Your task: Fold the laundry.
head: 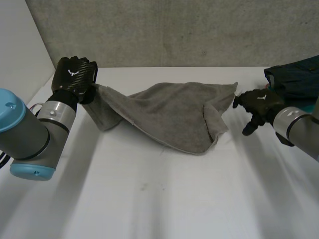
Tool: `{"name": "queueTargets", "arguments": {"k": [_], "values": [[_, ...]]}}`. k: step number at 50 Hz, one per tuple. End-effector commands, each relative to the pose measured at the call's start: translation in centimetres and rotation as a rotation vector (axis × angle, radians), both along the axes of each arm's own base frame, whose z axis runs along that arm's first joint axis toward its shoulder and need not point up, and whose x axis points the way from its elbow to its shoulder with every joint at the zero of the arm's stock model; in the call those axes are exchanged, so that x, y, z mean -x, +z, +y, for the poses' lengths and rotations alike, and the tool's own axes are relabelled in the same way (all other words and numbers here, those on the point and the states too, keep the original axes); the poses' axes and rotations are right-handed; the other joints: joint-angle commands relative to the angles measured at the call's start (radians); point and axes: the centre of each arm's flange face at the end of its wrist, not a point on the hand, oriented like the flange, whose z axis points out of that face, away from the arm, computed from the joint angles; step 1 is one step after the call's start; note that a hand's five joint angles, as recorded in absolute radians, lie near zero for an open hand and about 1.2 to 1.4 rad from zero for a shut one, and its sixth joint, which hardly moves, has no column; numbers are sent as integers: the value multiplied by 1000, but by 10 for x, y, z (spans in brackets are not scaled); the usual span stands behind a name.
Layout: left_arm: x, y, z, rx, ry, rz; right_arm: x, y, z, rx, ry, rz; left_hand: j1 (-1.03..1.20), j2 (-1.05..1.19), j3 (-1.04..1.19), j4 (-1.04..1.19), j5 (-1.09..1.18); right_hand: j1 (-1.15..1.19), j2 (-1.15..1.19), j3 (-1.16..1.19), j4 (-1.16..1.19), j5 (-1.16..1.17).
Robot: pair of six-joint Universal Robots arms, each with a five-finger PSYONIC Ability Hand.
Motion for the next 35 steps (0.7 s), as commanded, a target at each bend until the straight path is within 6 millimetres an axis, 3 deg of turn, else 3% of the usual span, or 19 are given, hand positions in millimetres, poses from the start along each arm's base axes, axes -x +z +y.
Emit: {"name": "queueTargets", "arguments": {"k": [1, 9, 22, 25, 26, 28, 31, 33, 34, 35], "values": [[-2, -1, -1, -15, 2, 12, -10, -37, -4, -21, 71, 107, 249, 197, 202, 195, 248, 42, 65, 56, 68, 87], [-3, -2, -2, -17, 5, 13, -27, -49, -21, 14, 57, -46, 249, 197, 202, 195, 248, 42, 65, 56, 68, 87], [-4, -4, -2, -25, 8, 11, -61, -74, -25, 60, 119, -56, 249, 197, 202, 195, 248, 45, 68, 59, 71, 90], [-7, -4, -3, -31, 17, 11, -68, -83, -24, 51, 133, -57, 249, 197, 202, 195, 248, 162, 185, 176, 188, 207], [-8, -4, -3, -32, 18, 11, -69, -82, -26, 59, 131, -61, 249, 197, 202, 195, 248, 398, 421, 412, 424, 443], [-9, -4, -4, -38, 23, 8, -69, -77, -30, 80, 118, -57, 249, 197, 202, 195, 248, 803, 826, 817, 829, 848], [-13, 0, -4, -45, 33, 6, -66, -56, -37, 144, 62, -53, 249, 197, 202, 195, 248, 887, 909, 901, 912, 932], [-16, 9, -2, -37, 40, 7, -65, -31, -37, 206, 44, -56, 249, 197, 202, 195, 248, 887, 909, 901, 912, 932], [-18, 15, -1, -31, 44, 7, -59, -1, -37, 266, 19, -65, 249, 197, 202, 195, 248, 887, 909, 901, 912, 932], [-24, 31, 3, -10, 57, 13, -57, 18, -35, 300, 14, -74, 249, 197, 202, 195, 248, 887, 909, 901, 912, 932]]}}
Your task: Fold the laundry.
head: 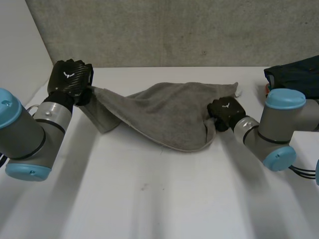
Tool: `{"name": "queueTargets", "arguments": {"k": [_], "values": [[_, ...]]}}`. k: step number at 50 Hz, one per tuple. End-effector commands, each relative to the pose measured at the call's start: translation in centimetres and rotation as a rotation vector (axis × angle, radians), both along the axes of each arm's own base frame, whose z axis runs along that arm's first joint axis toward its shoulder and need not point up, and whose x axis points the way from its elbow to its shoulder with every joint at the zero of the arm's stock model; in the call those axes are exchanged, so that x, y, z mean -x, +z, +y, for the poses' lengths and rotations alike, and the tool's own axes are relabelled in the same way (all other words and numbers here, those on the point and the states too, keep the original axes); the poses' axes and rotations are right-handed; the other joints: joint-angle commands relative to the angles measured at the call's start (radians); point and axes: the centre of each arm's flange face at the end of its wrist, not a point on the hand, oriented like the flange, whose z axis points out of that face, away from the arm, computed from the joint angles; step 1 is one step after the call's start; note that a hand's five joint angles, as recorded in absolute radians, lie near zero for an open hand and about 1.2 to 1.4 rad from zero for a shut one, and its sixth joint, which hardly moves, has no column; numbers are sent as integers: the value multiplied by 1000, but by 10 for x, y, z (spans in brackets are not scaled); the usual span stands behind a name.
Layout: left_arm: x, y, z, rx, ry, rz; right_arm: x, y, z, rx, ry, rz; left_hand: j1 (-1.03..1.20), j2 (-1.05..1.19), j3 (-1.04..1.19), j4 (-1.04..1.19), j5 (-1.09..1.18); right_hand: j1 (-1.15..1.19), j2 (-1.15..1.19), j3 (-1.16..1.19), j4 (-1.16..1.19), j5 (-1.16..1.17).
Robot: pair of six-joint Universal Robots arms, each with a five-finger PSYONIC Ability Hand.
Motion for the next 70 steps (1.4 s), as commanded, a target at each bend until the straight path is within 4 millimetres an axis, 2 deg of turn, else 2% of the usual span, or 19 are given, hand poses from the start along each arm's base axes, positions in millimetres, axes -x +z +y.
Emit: {"name": "queueTargets", "arguments": {"k": [1, 3, 7, 11, 13, 18, 24, 30, 32, 36, 40, 42, 45, 49, 52, 59, 67, 68, 70], "values": [[-18, 40, 8, 34, 41, 5, 13, 102, 1, 219, -89, -40, 249, 197, 202, 195, 248, 278, 216, 214, 208, 226], [-26, 53, 11, 48, 60, 4, 20, 151, 19, 302, -90, -42, 249, 197, 202, 195, 248, 278, 216, 214, 208, 226], [-46, 90, 22, 76, 110, 4, 50, 211, 44, 380, -139, 51, 249, 197, 202, 195, 248, 278, 216, 214, 208, 226], [-62, 123, 37, 70, 131, -8, 93, 257, 59, 430, -242, 206, 249, 197, 202, 195, 248, 278, 216, 214, 208, 226], [-70, 137, 46, 43, 130, -21, 99, 269, 69, 436, -252, 250, 249, 197, 202, 195, 248, 278, 216, 214, 208, 226], [-76, 148, 59, -46, 96, -59, 102, 281, 91, 381, -258, 303, 249, 197, 202, 195, 248, 278, 216, 214, 208, 226], [-74, 121, 48, -168, 65, -146, 70, 245, 114, 231, -104, 390, 249, 197, 202, 195, 248, 278, 216, 214, 208, 226], [-64, 70, 10, -279, 36, -289, 52, 186, 87, 105, -98, 491, 249, 197, 202, 195, 248, 278, 216, 214, 208, 226], [-53, 45, -7, -317, 18, -344, 49, 176, 74, 108, -114, 499, 249, 197, 202, 195, 248, 278, 216, 214, 208, 226], [-37, 31, -49, -251, 56, -370, 36, 165, 32, 212, -178, 459, 249, 197, 202, 195, 248, 278, 216, 214, 208, 226], [-27, 63, -97, 31, 143, -302, 26, 198, -3, 462, -293, 332, 249, 197, 202, 195, 248, 278, 216, 214, 208, 226], [-21, 101, -112, 266, 171, -231, 20, 232, -16, 656, -352, 201, 249, 197, 202, 195, 248, 278, 216, 214, 208, 226], [-17, 149, -117, 553, 202, -107, 18, 272, -23, 889, -406, 28, 249, 197, 202, 195, 248, 278, 216, 214, 208, 226], [-18, 188, -110, 763, 206, 15, 16, 299, -19, 1047, -420, -96, 249, 197, 202, 195, 248, 278, 216, 214, 208, 226], [-20, 185, -111, 734, 203, 30, 15, 292, -20, 1020, -396, -95, 249, 197, 202, 195, 248, 278, 216, 214, 208, 226], [-20, 129, -114, 512, 169, 3, 13, 251, -25, 868, -340, -62, 249, 197, 202, 195, 248, 278, 216, 214, 208, 226], [-22, 56, -110, 329, 156, -43, 2, 171, -33, 668, -223, 1, 249, 197, 202, 195, 248, 278, 216, 214, 208, 226], [-22, 47, -108, 307, 150, -50, 2, 150, -33, 616, -205, 26, 249, 197, 202, 195, 248, 278, 216, 214, 208, 226], [-16, 16, -102, 233, 116, -78, 2, 130, -34, 568, -197, 47, 249, 197, 202, 195, 248, 278, 216, 214, 208, 226]]}}
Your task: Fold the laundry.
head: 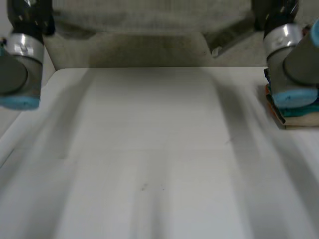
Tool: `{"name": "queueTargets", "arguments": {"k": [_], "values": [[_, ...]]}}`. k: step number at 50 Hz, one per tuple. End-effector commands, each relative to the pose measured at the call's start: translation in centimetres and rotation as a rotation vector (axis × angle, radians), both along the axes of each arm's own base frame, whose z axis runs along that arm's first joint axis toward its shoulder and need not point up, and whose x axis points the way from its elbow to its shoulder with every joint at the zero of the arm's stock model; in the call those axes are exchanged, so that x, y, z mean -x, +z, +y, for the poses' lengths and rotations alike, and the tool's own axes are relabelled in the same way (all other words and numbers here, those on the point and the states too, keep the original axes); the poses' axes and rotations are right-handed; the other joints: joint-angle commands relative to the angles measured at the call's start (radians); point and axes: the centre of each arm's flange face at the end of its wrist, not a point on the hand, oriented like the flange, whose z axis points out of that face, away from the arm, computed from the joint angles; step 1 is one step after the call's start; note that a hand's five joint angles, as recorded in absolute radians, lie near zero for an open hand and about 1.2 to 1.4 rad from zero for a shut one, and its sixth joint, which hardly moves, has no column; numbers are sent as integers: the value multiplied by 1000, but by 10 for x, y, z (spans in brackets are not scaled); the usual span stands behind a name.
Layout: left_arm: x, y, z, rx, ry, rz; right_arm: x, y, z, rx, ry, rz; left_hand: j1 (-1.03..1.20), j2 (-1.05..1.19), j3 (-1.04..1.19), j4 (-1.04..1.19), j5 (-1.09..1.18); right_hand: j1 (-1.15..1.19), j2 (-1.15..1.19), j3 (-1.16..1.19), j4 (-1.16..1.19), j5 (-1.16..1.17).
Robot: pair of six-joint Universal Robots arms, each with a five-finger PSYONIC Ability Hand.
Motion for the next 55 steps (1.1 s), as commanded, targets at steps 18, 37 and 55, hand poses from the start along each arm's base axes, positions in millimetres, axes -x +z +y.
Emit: {"name": "queueTargets", "arguments": {"k": [18, 37, 55], "values": [[-28, -132, 178, -905, -21, -425, 60, -143, 117, -929, -22, 472, 249, 196, 201, 195, 234, 278, 216, 203, 197, 206], [-20, -124, 167, -936, -20, -487, 65, -146, 103, -816, -71, 557, 249, 196, 201, 195, 234, 278, 216, 203, 197, 206], [13, -155, 59, -816, 82, -307, 19, -185, -13, -495, -107, 412, -429, -482, -477, -484, -445, -649, -710, -724, -730, -721]]}}
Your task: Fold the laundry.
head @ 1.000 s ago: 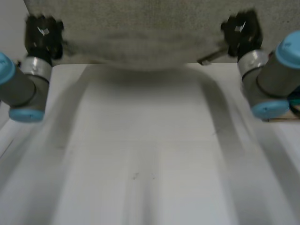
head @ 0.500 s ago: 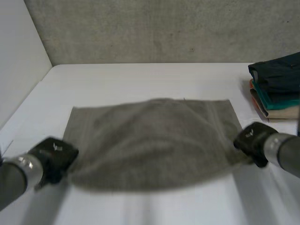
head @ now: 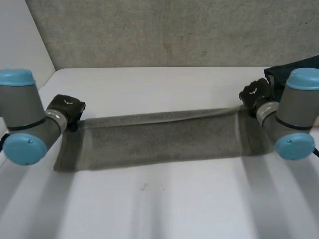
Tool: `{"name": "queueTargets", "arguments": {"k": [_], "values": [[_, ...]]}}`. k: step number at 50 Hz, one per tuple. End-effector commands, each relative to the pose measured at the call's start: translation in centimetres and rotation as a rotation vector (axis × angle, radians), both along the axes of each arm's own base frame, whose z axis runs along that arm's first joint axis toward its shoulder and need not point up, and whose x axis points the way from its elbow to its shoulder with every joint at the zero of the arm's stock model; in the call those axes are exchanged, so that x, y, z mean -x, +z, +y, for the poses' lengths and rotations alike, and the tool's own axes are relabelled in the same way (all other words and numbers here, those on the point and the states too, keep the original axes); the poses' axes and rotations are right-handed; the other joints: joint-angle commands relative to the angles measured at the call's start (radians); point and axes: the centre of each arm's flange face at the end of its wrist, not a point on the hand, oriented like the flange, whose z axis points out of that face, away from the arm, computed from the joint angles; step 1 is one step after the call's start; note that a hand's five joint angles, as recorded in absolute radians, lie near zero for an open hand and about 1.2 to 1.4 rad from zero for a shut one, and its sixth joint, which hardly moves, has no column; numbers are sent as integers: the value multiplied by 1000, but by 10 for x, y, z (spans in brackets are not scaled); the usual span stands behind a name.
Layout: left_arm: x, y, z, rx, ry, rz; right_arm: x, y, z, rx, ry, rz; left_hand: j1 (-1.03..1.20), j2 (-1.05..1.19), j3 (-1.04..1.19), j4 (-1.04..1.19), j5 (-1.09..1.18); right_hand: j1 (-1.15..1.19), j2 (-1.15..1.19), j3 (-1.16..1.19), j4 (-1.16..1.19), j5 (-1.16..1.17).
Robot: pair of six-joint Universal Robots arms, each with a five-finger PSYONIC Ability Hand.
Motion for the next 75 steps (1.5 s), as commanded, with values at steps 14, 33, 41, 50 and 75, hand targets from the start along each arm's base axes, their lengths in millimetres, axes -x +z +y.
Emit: {"name": "queueTargets", "arguments": {"k": [14, 33, 41, 50, 75], "values": [[30, 53, 21, 222, -34, 147, -8, 32, 16, 20, -68, -184, -973, -1026, -1021, -1027, -988, -944, -1005, -1019, -1026, -1016], [11, 33, 76, 183, -53, 147, 47, -31, 45, -335, -27, -179, -973, -1026, -1021, -1027, -988, -443, -505, -518, -526, -515], [10, 34, 74, 186, -50, 148, 58, -49, 27, -302, -65, -175, -973, -1026, -1021, -1027, -988, 278, 216, 203, 195, 206], [10, 50, 79, 229, -56, 158, 110, -12, 32, -211, -237, -82, -973, -1026, -1021, -1027, -988, 278, 216, 203, 195, 206], [8, 69, 94, 270, -63, 175, -122, 20, 177, 215, 636, -24, -973, -1026, -1021, -1027, -988, 278, 216, 203, 195, 206]]}}
